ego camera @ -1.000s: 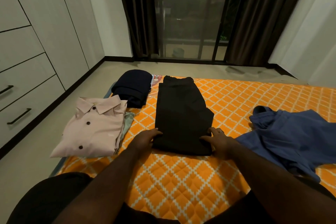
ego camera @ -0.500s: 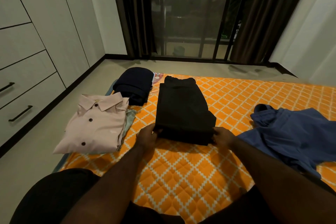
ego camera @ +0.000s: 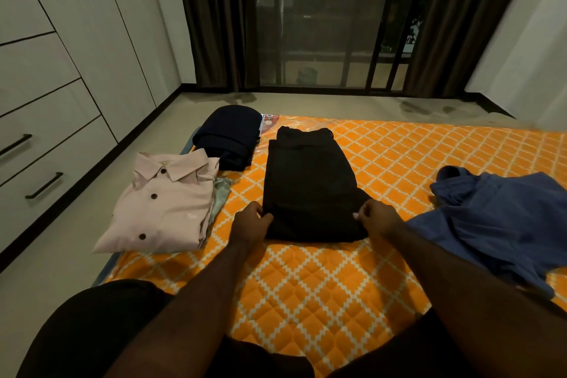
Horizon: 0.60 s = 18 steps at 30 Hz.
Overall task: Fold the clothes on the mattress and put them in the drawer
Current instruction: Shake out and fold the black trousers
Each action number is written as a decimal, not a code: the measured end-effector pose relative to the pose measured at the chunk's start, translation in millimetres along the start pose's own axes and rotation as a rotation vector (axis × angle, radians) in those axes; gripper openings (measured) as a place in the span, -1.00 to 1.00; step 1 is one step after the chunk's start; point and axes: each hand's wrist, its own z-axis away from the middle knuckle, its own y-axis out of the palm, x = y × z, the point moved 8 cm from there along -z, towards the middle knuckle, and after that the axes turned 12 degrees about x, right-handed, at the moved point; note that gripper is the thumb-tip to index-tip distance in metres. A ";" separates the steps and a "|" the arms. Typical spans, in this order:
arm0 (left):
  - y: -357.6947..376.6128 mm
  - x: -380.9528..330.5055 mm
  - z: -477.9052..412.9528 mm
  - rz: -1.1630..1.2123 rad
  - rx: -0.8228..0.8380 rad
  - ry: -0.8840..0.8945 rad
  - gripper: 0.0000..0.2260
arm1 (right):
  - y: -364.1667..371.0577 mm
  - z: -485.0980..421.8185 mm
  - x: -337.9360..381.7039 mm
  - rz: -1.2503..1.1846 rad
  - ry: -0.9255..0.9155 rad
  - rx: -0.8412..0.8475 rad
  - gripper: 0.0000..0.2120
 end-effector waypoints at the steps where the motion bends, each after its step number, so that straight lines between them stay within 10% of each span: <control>1: -3.1 -2.0 2.4 -0.010 -0.017 0.008 -0.78 | -3.7 2.8 1.2 0.067 -0.003 -0.024 -0.75; 10: -2.5 -15.7 8.3 -0.357 0.150 0.298 -0.70 | 10.2 24.2 30.7 0.693 -0.239 0.077 -0.51; 18: -1.9 0.8 6.9 -0.792 0.259 0.174 -0.41 | 19.6 18.7 14.9 0.806 -0.235 0.154 -0.32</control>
